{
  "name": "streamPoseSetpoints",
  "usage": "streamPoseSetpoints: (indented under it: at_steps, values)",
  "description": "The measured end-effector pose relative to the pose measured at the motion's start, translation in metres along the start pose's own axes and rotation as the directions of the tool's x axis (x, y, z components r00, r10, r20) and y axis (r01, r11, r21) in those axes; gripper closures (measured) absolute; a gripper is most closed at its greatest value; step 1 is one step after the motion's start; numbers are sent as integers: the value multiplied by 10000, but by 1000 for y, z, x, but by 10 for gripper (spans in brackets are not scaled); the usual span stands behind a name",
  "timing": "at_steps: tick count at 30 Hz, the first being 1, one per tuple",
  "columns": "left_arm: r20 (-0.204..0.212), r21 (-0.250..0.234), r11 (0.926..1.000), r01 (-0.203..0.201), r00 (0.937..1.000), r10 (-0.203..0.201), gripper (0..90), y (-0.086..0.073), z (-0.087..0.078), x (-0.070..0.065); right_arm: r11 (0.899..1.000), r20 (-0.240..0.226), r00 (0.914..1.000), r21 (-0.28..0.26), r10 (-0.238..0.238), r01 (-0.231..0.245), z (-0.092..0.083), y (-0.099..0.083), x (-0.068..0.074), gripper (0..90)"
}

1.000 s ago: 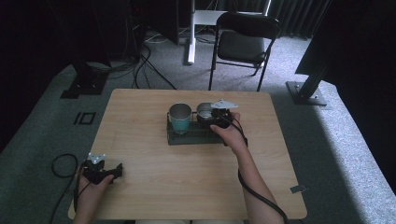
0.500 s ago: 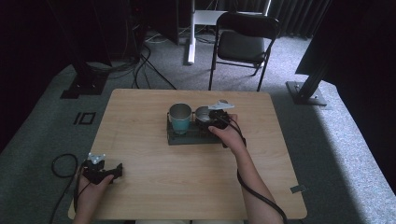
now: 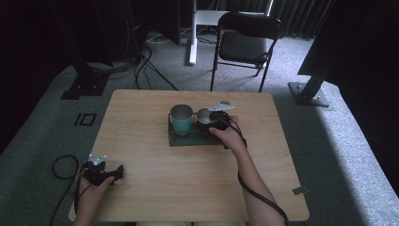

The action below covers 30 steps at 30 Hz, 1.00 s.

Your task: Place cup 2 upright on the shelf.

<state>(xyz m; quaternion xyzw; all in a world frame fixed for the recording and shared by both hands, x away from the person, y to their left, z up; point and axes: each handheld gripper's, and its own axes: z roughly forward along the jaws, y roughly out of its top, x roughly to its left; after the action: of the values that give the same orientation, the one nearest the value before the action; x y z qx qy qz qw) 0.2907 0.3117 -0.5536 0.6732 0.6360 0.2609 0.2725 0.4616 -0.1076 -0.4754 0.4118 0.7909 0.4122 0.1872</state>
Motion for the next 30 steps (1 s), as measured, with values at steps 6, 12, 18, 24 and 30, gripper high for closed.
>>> streamPoseSetpoints:
  at_steps: [6, 12, 18, 24, 30]
  values:
    - [-2, -1, 10000, 1, 10000, -1, 65, 0, 0, 0, 9999, -29, 10000, -84, -73, 73, 0, -1, 0, 174]
    - [0, 0, 10000, 1, 10000, -1, 65, 0, 0, 0, 9958, -427, 9952, -296, -881, 868, -1, -5, -4, 174]
    - [-7, 0, 10000, 0, 10000, 0, 65, 0, 0, 0, 9941, -596, 9930, -434, -1023, 998, -4, -7, -8, 172]
    - [-3, -4, 10000, 4, 10000, -4, 65, 0, 0, 0, 9971, -963, 9936, -542, -593, 543, -12, -8, -10, 141]
    - [-4, -2, 10000, -1, 10000, 1, 65, 0, 0, 0, 9965, -1048, 9931, -695, -529, 457, -21, -11, -10, 140]
